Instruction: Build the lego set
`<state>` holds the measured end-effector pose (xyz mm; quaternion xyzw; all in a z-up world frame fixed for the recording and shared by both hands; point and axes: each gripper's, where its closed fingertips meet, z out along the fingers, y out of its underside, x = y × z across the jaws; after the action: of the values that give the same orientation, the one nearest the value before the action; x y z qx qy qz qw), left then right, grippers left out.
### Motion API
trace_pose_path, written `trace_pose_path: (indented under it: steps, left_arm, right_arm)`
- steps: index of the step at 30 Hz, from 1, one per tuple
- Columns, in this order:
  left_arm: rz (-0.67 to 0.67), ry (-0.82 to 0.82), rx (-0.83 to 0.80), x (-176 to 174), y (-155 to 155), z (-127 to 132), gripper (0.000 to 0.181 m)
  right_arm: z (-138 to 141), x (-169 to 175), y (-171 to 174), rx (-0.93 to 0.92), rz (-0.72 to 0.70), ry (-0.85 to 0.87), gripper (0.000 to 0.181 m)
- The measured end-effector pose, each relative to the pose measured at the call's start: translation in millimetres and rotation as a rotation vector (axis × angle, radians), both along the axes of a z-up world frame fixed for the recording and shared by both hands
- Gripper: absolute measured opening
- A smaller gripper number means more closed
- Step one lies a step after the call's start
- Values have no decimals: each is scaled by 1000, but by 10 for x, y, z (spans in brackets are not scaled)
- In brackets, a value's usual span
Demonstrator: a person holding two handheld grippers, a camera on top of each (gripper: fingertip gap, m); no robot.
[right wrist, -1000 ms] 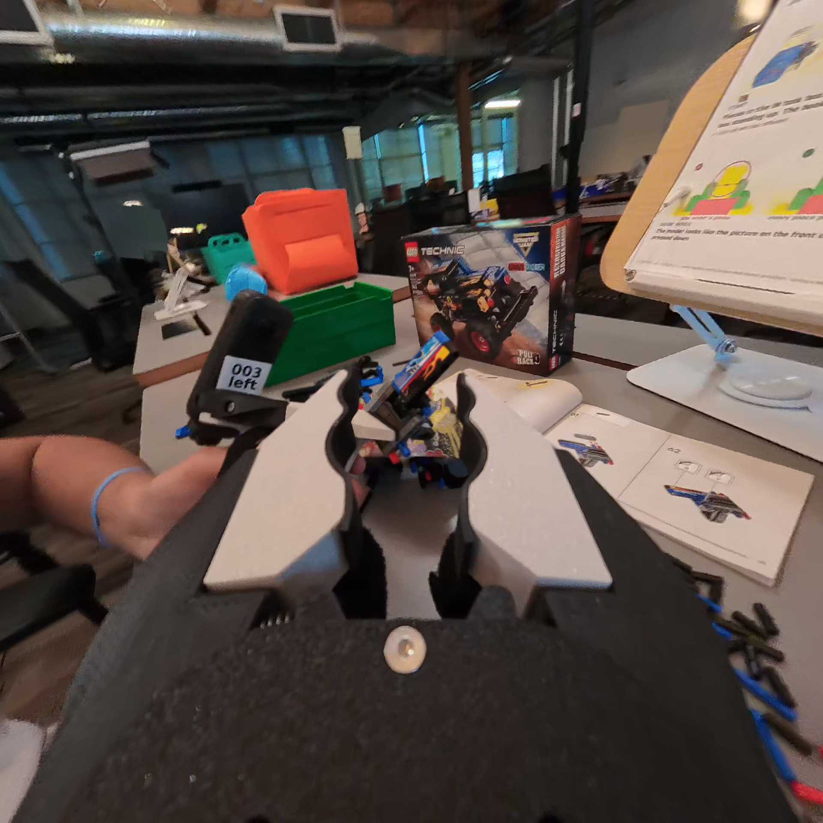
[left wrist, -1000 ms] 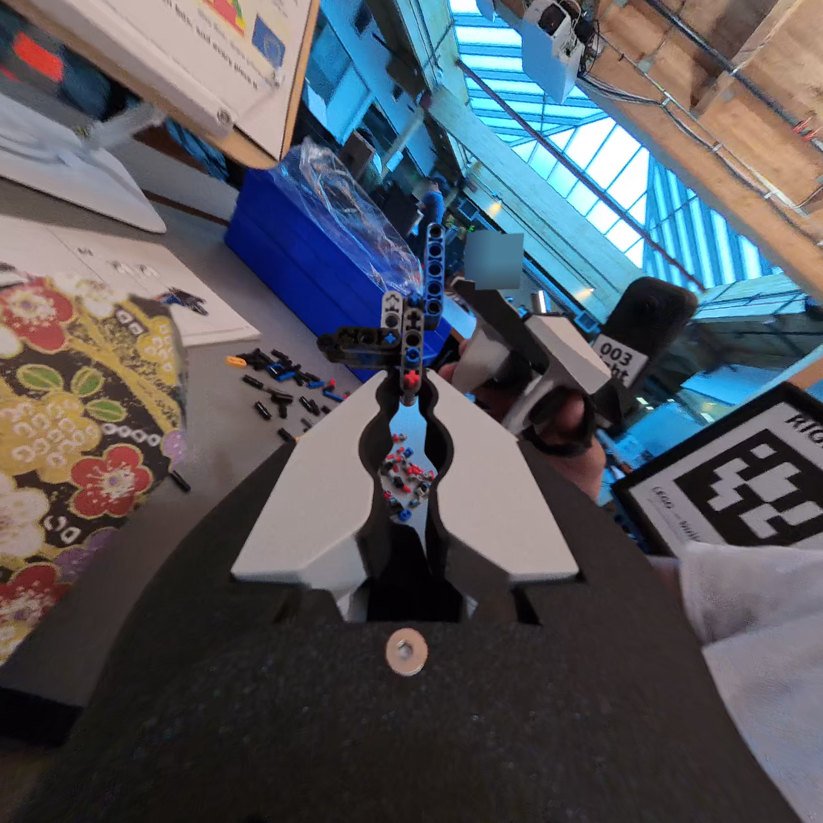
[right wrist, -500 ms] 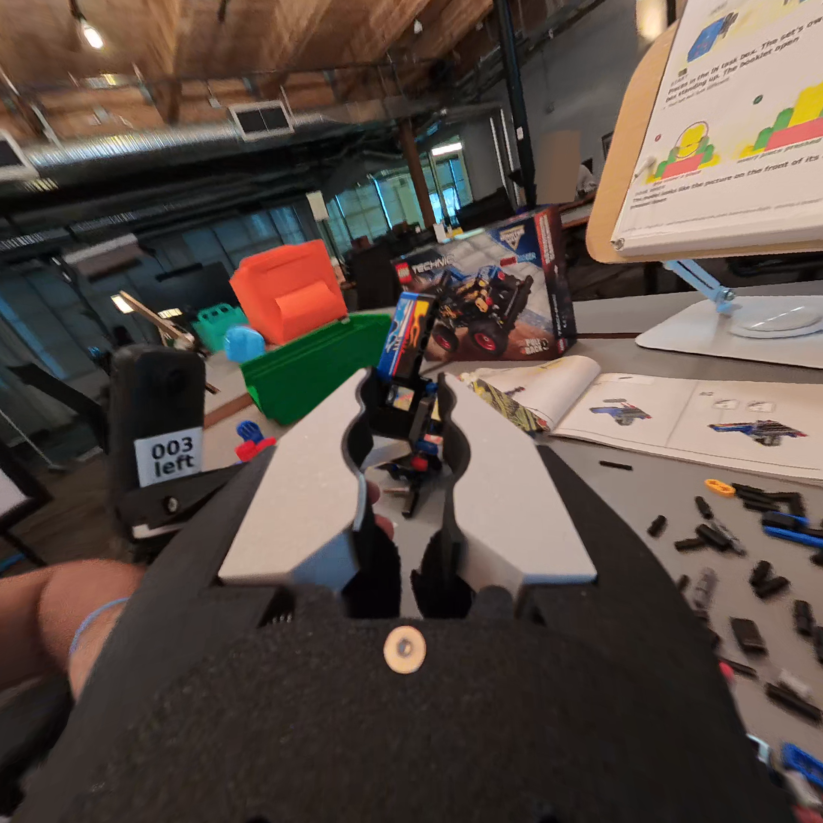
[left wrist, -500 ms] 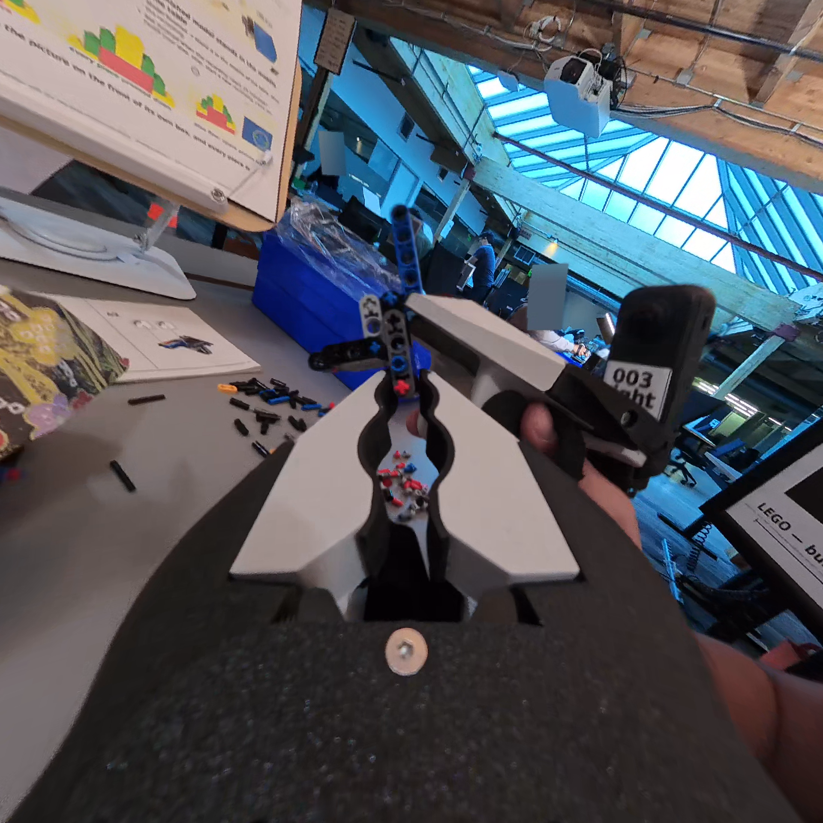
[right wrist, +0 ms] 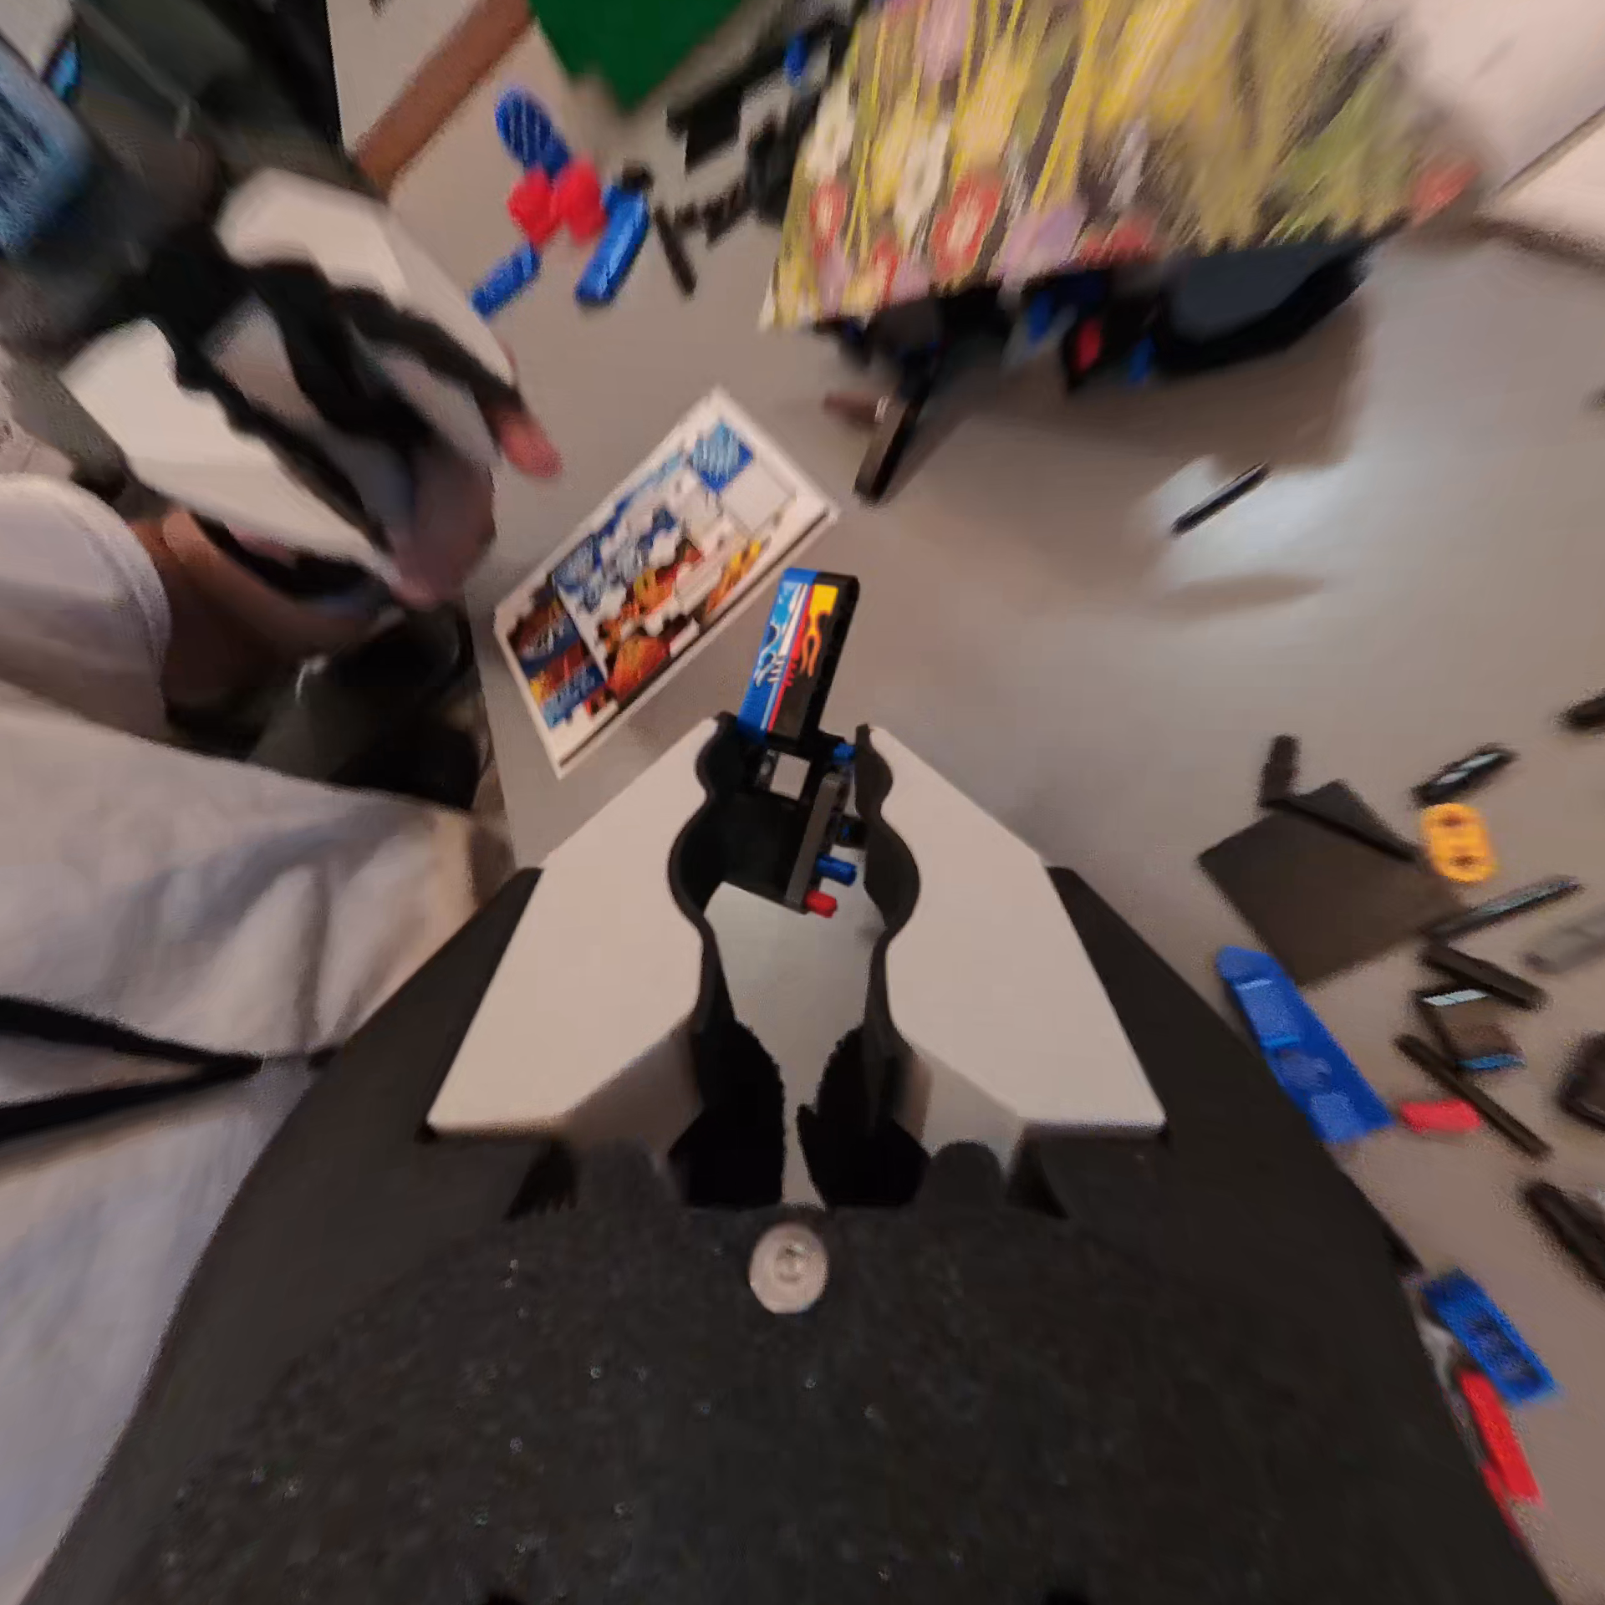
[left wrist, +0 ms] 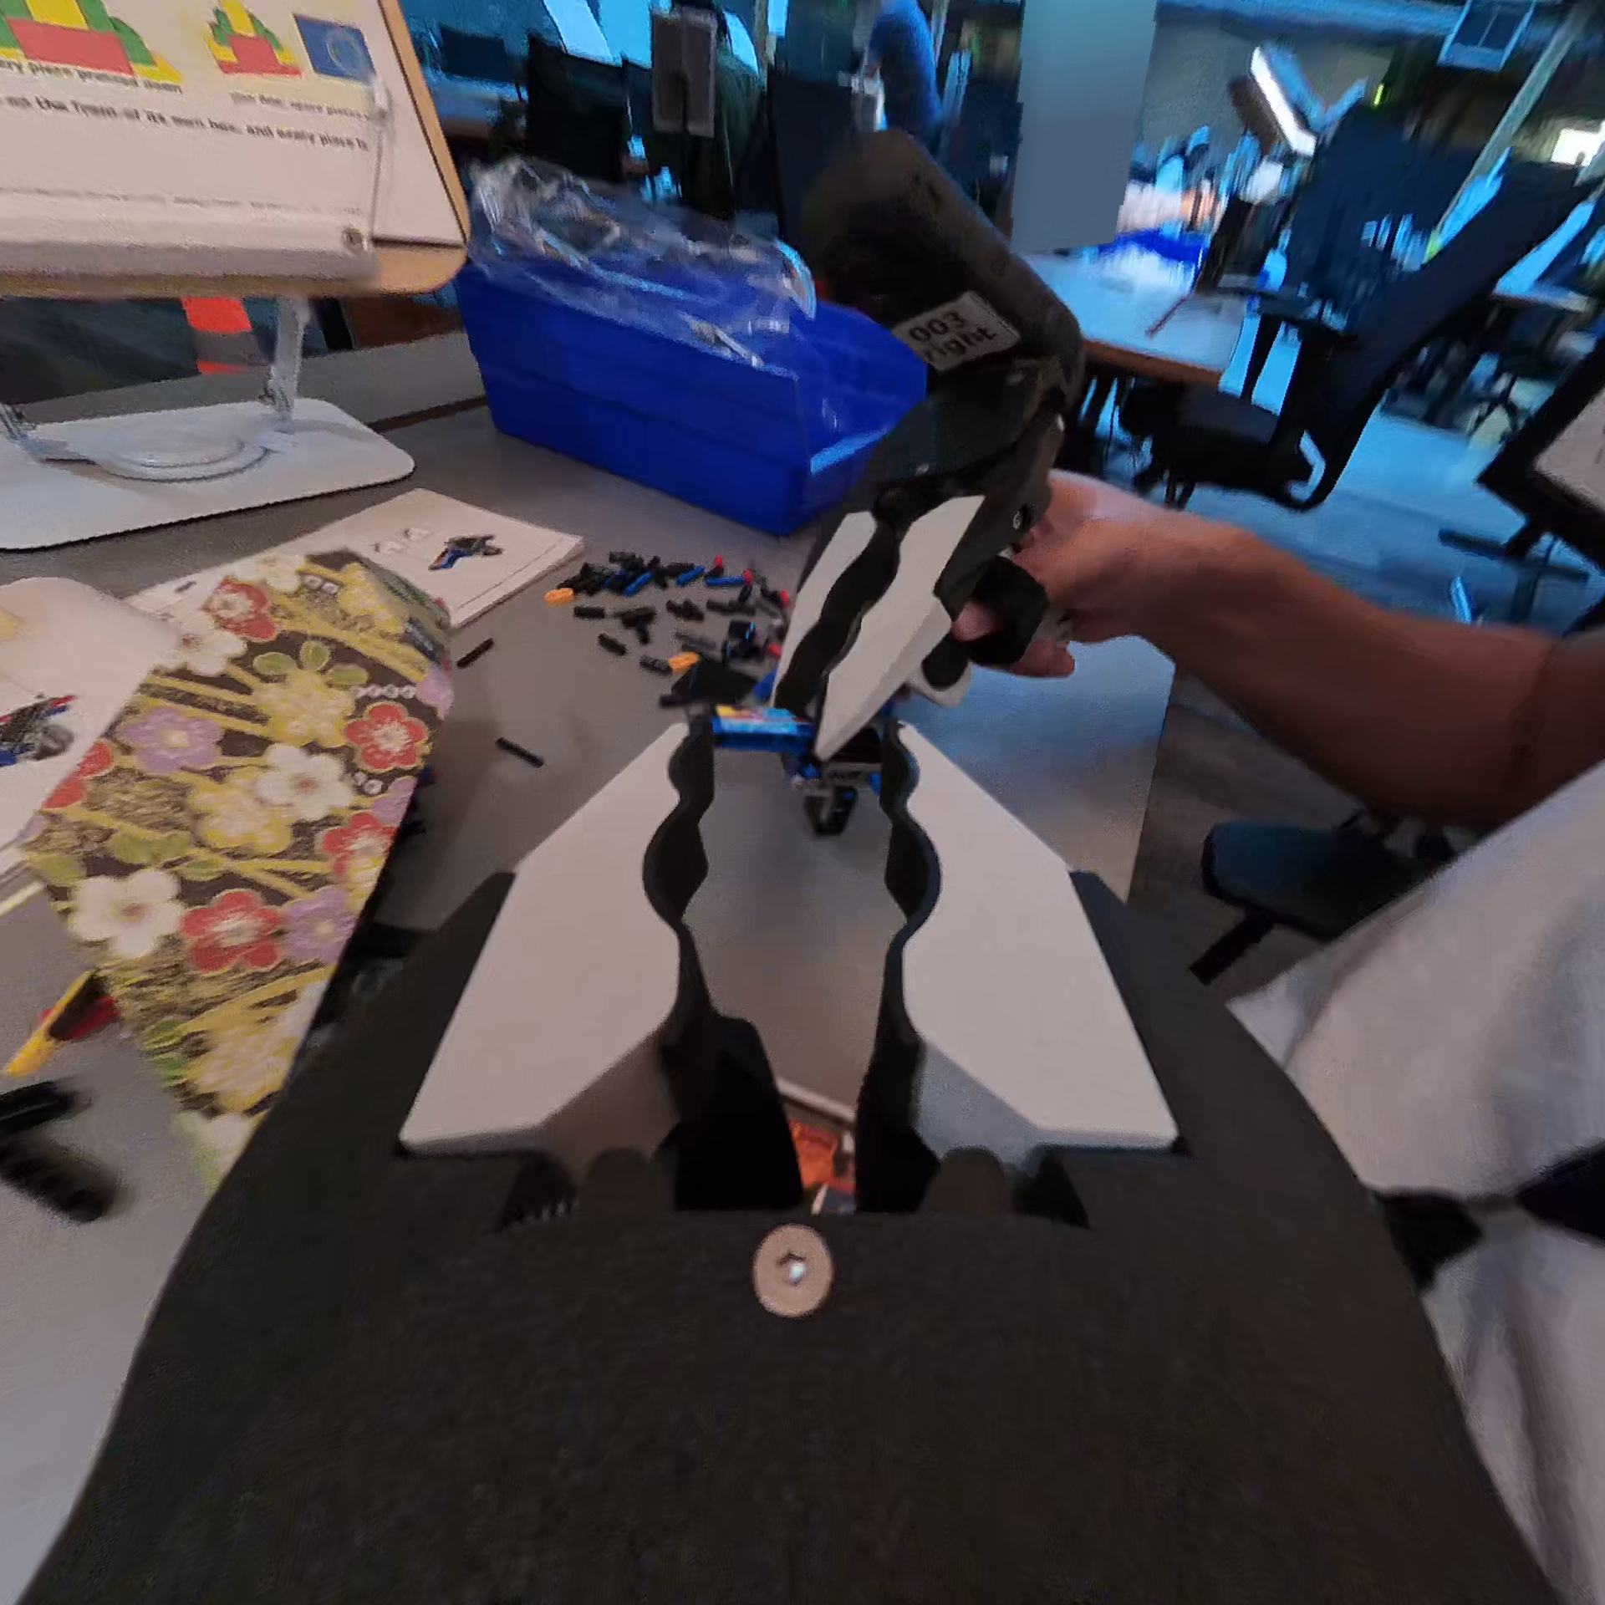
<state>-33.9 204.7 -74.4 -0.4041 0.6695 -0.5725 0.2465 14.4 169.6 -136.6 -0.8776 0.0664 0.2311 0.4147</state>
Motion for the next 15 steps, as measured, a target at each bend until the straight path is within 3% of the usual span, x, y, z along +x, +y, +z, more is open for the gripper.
trace_pose_path:
  steps: [4,7,12,15]
  left_arm:
    - [-22,97,107,-26,255,-94,39]
    - [-96,159,216,13,346,-97,39]
    - [-124,164,430,599,477,167,39]
    - [-180,143,498,1207,343,364,35]
  right_arm:
    - [-300,-57,58,-123,86,-45,25]
    - [-353,19,132,-131,75,-90,25]
    - [-292,67,191,-67,48,-63,30]
    - [83,218,143,129,-23,13,34]
